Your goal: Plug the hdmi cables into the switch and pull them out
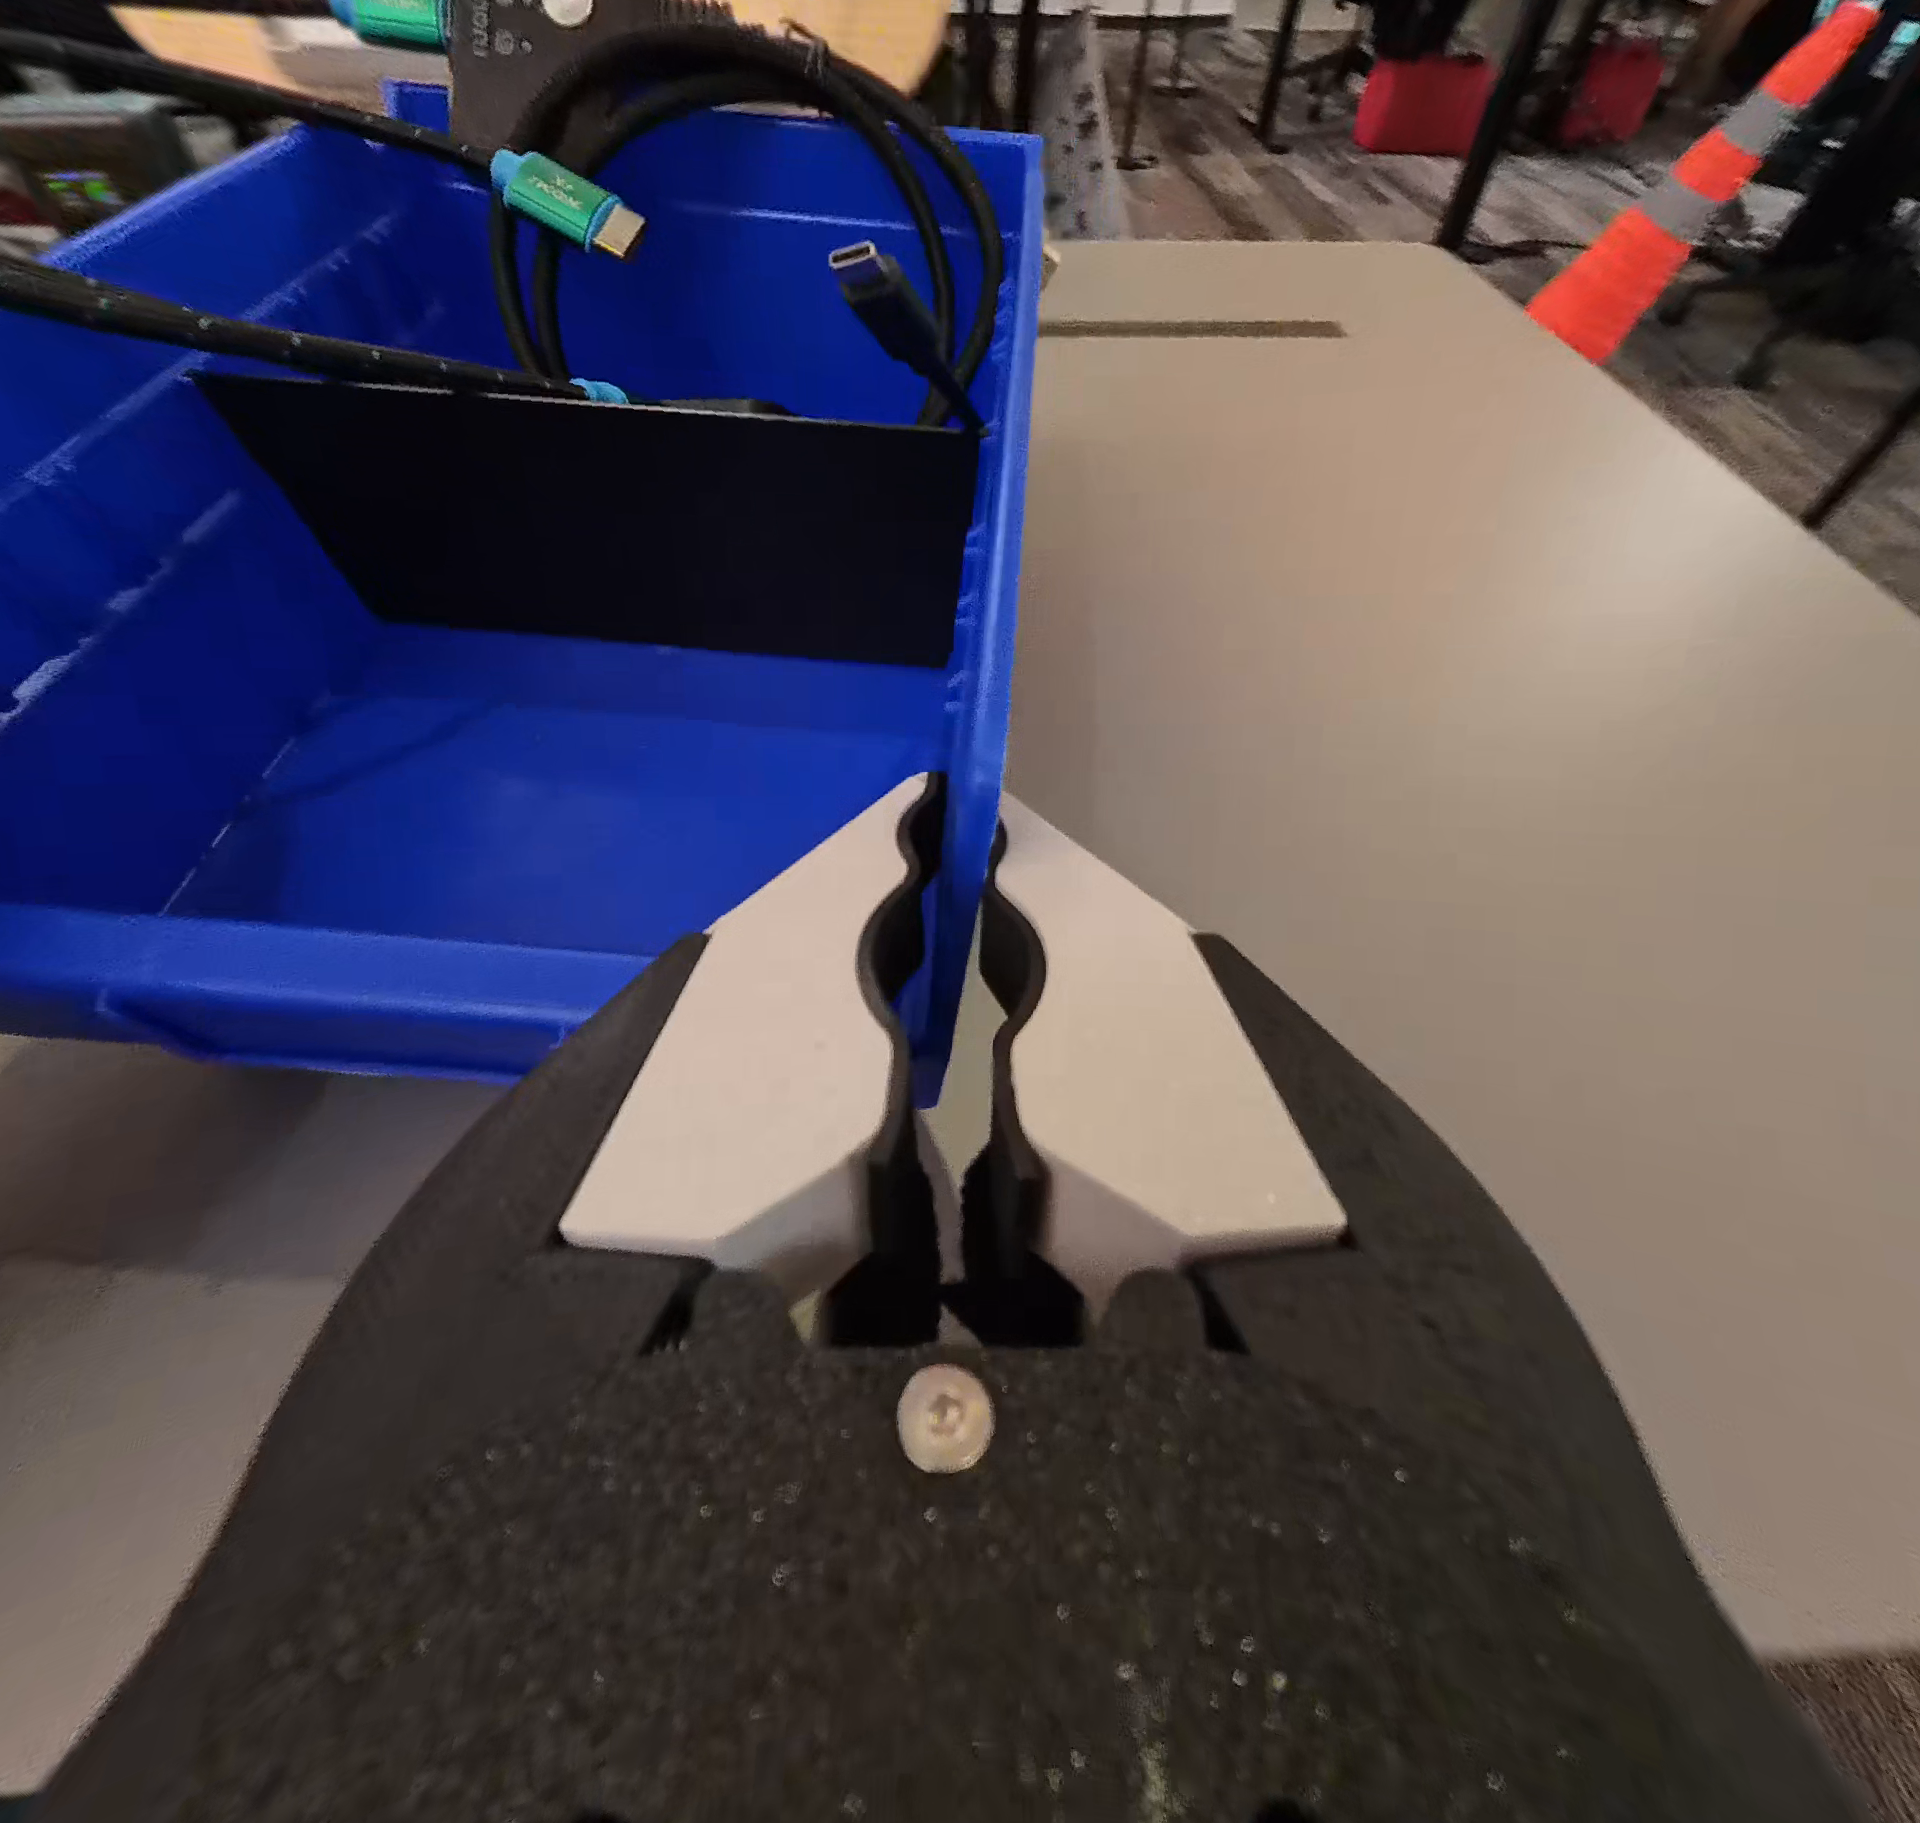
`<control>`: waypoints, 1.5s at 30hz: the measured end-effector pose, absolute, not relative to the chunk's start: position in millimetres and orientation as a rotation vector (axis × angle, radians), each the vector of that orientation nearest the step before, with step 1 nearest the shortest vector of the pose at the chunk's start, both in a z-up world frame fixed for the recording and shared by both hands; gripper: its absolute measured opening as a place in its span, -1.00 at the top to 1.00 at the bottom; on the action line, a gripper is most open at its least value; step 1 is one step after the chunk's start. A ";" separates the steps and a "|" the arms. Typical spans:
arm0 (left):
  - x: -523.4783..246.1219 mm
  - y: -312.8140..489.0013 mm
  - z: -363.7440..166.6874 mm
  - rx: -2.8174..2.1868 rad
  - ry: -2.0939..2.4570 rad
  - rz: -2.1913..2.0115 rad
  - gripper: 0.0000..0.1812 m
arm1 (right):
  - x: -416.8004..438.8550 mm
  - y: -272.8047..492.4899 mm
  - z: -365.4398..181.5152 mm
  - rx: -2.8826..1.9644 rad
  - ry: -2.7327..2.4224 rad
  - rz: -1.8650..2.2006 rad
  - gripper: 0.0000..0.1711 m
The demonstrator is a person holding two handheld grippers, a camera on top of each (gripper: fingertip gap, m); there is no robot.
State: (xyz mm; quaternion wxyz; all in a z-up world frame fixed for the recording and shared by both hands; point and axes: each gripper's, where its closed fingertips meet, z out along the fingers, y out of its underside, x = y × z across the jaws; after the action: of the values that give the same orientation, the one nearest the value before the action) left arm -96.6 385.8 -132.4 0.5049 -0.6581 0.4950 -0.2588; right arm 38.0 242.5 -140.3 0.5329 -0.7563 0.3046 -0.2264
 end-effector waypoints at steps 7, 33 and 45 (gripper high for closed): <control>-134.8 446.4 -153.6 -1.714 1.078 -0.548 0.93 | 13.4 319.4 -156.4 -1.881 0.590 -0.433 0.98; -375.9 700.8 -147.9 -1.942 0.644 -0.348 0.52 | -162.1 328.1 -135.9 -1.862 -0.089 -0.275 0.62; -400.5 579.0 -155.8 -2.074 0.696 -0.389 0.95 | -238.0 429.0 -146.2 -1.936 -0.004 0.076 0.53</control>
State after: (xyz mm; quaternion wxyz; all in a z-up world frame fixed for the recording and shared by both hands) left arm -400.5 579.0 -155.8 0.4438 -0.8365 0.2806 -0.1569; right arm -238.0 429.0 -146.2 0.5665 -0.8234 -0.0016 0.0323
